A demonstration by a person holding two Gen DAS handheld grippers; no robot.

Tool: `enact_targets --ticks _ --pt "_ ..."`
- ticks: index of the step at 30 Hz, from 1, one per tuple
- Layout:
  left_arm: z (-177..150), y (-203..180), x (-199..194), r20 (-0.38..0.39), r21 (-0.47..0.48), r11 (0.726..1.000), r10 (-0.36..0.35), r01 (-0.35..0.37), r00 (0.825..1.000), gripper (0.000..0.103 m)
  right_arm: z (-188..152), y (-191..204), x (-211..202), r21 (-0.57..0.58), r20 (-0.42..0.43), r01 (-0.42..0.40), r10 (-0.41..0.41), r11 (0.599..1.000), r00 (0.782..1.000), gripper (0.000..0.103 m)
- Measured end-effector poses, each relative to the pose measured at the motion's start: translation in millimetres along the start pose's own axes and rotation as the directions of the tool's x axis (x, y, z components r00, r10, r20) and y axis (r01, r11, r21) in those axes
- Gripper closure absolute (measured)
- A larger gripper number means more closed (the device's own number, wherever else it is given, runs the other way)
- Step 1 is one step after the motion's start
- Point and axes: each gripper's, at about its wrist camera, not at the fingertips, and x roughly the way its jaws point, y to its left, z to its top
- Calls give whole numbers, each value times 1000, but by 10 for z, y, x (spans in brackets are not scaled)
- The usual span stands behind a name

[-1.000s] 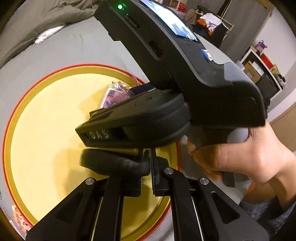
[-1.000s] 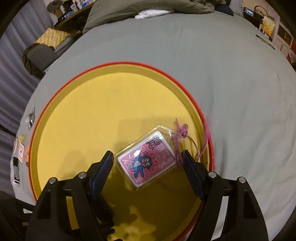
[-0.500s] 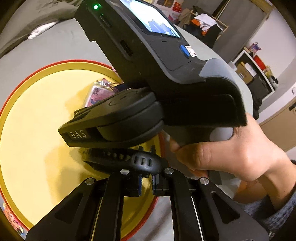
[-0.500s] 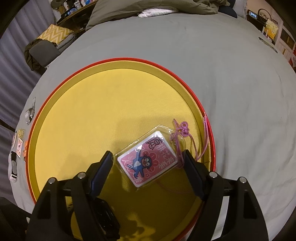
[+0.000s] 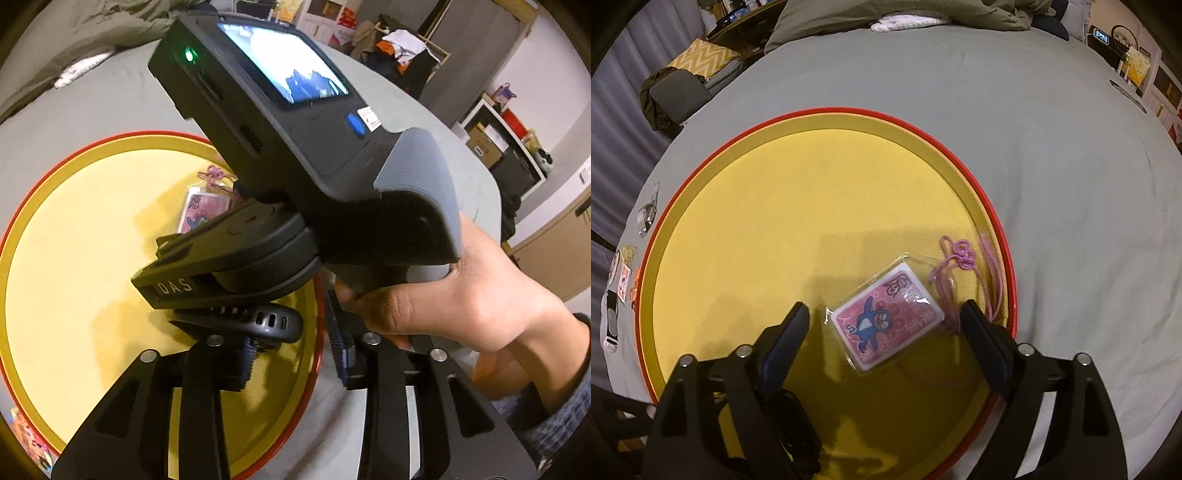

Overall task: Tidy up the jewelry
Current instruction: 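Lower the pink badge onto the tray and open the right gripper, then open the left gripper to drop the black band onto the tray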

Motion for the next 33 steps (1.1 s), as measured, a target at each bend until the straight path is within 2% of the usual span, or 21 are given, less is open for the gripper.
enact_targets --ticks 2,6,12,14,18,24,27,33 --pt "4 7 -21 5 -4 1000 -2 2 1000 66 2 3 -4 3 -5 1 -1 1000 1000 24" --pt "7 18 -61 11 -14 1000 -5 5 1000 52 -1 1 -13 12 -8 -7 8 1000 1000 22" --pt "43 36 -193 34 -22 1000 -22 22 999 37 -22 -16 -67 11 5 -35 35 999 999 19" --pt "50 42 -249 42 -26 999 -29 30 999 37 -18 -38 -103 12 17 -26 25 1000 1000 15" --pt "21 27 -315 49 -13 1000 -6 6 999 27 -14 -101 -171 21 39 -34 33 999 999 14" --pt "4 -1 -421 53 22 999 45 -46 998 23 -13 -144 -276 28 59 -28 27 999 998 14" --pt "15 -35 -459 53 44 994 93 -96 994 17 -9 -112 -334 17 68 0 -1 1000 998 14" --pt "11 14 -637 84 39 992 118 -122 989 13 -16 -23 -401 -8 78 40 -39 999 996 14"
